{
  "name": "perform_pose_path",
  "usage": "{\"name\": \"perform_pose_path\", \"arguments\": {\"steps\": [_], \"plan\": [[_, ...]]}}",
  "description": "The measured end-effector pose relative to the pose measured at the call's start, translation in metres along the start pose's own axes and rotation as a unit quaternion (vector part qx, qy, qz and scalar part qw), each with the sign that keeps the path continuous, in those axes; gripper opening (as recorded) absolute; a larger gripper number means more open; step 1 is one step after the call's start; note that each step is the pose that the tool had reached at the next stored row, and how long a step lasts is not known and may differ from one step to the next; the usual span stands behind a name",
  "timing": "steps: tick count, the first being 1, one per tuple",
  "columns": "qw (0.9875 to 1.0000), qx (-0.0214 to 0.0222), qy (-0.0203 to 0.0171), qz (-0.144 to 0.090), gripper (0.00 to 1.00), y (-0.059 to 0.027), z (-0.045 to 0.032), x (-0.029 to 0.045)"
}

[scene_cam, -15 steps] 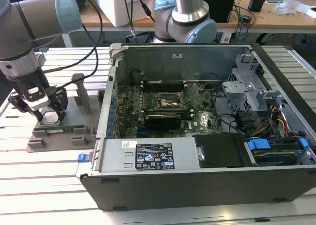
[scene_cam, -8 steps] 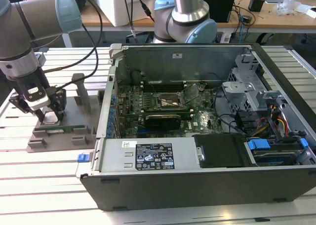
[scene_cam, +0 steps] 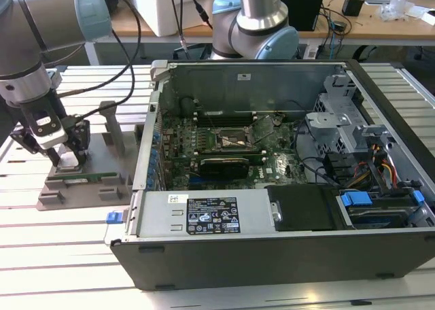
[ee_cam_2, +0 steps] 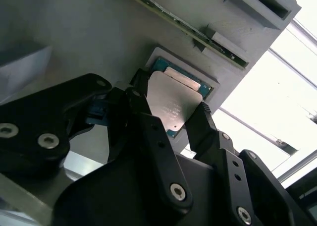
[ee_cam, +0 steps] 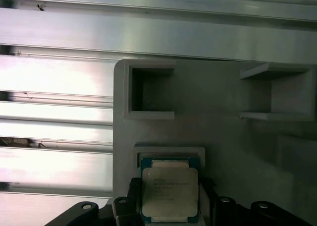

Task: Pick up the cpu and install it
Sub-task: 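Pick up the cpu and move it towards the insertion slot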

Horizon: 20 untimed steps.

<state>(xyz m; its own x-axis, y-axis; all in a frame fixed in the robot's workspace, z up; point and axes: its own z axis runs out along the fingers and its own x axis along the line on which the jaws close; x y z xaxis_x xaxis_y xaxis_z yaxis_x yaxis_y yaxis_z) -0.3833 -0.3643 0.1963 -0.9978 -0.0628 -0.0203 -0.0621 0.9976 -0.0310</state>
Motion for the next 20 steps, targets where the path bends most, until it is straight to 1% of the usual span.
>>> {"name": "perform_pose_path", "arguments": {"steps": [2,3,4,5,6,7,12,14,16,19,20], "plan": [[1.0000,0.0000,0.0000,0.000,0.55,0.0002,-0.0057,-0.0002],[1.0000,0.0000,0.0000,0.000,0.55,0.0005,-0.0162,-0.0004],[1.0000,0.0000,-0.0001,0.000,0.55,0.0011,-0.0243,-0.0006],[1.0000,0.0000,0.0001,0.000,0.55,0.0027,-0.0281,-0.0007],[1.0000,0.0000,0.0000,0.000,0.55,0.0030,-0.0346,-0.0010],[1.0000,0.0000,0.0000,0.000,0.55,0.0030,-0.0392,-0.0011],[1.0000,0.0000,0.0000,0.000,0.55,0.0028,-0.0465,-0.0012],[1.0000,0.0000,0.0000,0.000,0.55,0.0027,-0.0517,-0.0013],[1.0000,0.0000,0.0000,0.000,0.55,0.0027,-0.0548,-0.0014],[1.0000,0.0000,0.0000,0.000,0.55,0.0026,-0.0619,-0.0016],[1.0000,0.0000,0.0000,0.000,0.55,0.0025,-0.0630,-0.0016]]}}
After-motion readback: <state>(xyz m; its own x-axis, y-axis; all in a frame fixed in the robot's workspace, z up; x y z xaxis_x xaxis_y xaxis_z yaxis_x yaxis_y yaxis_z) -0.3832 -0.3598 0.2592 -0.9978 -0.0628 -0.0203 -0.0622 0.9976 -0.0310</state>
